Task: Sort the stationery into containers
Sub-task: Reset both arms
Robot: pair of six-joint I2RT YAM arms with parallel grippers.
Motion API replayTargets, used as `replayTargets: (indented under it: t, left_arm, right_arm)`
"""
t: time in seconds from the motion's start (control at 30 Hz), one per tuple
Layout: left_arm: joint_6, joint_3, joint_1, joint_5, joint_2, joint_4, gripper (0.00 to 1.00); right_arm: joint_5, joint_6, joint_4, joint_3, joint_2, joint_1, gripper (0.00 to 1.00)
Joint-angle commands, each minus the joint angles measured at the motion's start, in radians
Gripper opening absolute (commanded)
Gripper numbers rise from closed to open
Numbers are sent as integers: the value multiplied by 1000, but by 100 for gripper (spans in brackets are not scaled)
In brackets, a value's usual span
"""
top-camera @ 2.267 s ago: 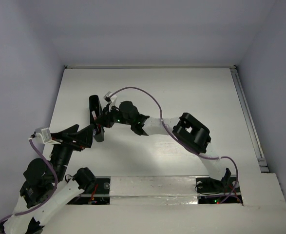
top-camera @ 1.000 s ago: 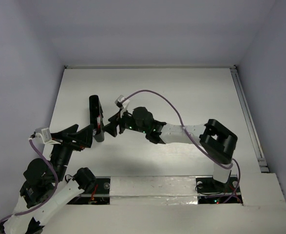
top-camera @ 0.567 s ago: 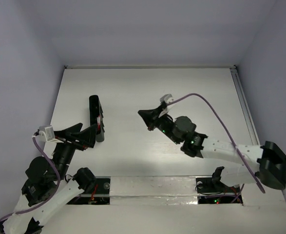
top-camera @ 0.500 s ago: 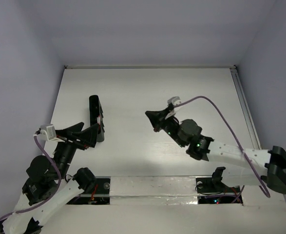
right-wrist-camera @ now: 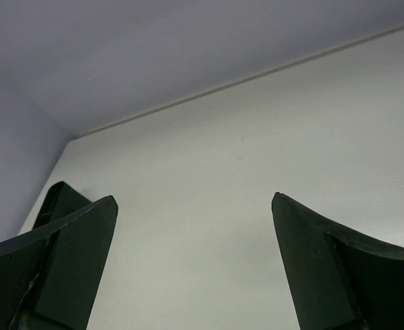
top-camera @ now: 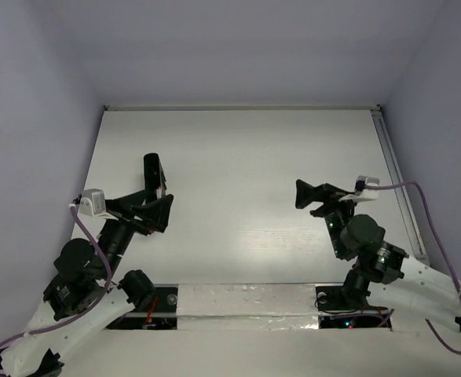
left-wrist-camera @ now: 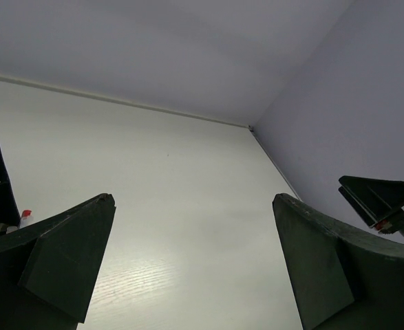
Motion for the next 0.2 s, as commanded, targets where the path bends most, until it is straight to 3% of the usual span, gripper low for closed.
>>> replayTargets:
  t: [0.0,0.17]
  left_arm:
    - [12,13,6,12,13,58,99]
    - [8,13,6,6,26,49,99]
  right_arm:
    - [109,70,-94,-48,-47,9,100]
    - [75,79,-134,-46,-55,9,100]
